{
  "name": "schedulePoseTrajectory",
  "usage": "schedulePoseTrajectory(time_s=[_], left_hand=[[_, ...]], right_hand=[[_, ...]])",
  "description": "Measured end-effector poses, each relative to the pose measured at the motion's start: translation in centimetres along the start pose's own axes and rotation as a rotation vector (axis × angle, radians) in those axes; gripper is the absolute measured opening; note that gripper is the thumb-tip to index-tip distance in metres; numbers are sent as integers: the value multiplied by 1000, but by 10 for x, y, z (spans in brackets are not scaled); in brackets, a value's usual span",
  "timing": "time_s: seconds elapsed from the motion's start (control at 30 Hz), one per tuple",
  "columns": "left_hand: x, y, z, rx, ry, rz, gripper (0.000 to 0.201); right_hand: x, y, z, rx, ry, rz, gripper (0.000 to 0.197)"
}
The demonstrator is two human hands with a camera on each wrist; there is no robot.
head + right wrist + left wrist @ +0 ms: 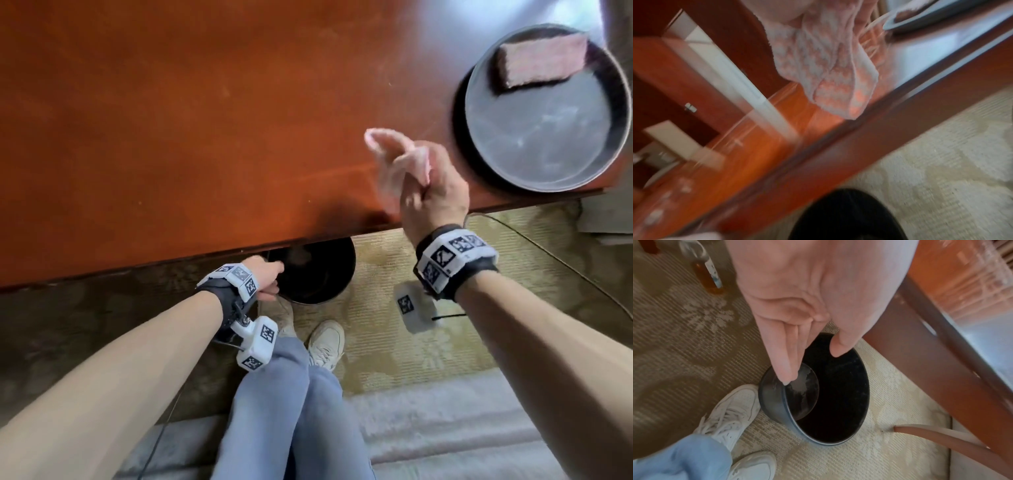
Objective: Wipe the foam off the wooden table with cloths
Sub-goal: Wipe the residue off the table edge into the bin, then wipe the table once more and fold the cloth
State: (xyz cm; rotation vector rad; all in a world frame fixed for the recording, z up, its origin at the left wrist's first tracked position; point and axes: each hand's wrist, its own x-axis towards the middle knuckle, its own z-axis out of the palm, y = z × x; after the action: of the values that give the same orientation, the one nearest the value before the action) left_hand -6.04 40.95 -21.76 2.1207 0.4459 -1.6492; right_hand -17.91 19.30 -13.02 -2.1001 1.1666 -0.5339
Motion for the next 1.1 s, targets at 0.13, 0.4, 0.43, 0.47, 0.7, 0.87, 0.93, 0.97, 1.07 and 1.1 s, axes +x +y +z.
schedulePoseTrajectory(time_s=[0.13,0.4,0.43,0.47,0.7,0.87,0.93,0.97,1.07,1.1], left_hand=[[-16,2,-1,-22,-40,13,36],[-44,-3,-11,-50,-110,10,34],[-48,-4,-11,-69,-115,14,29],[-53,-4,-10,-76,-118,25,21],[-79,0,-23,-87,-103,97,25],[-95,20,-34,-314,-54,142,32],[-102,34,-38,-360,-54,181,31],[-107,40,-40,-374,-61,202,30],[-115,66,-46,-361,-100,282,41],[-119,77,-49,-349,-112,301,44]], right_hand=[[47,16,6,-185,-97,-23,48],[-34,26,46,-516,-674,-303,74],[-54,22,49,-448,-727,-374,71],[-73,19,53,-377,-785,-435,68],[-115,-14,58,-19,-958,-94,59],[-75,-30,48,7,-857,-55,40],[-51,-36,45,-58,-834,-66,35],[-39,-38,44,-90,-826,-64,37],[-1,-46,46,-116,-779,-16,41],[13,-48,46,-104,-747,-4,41]])
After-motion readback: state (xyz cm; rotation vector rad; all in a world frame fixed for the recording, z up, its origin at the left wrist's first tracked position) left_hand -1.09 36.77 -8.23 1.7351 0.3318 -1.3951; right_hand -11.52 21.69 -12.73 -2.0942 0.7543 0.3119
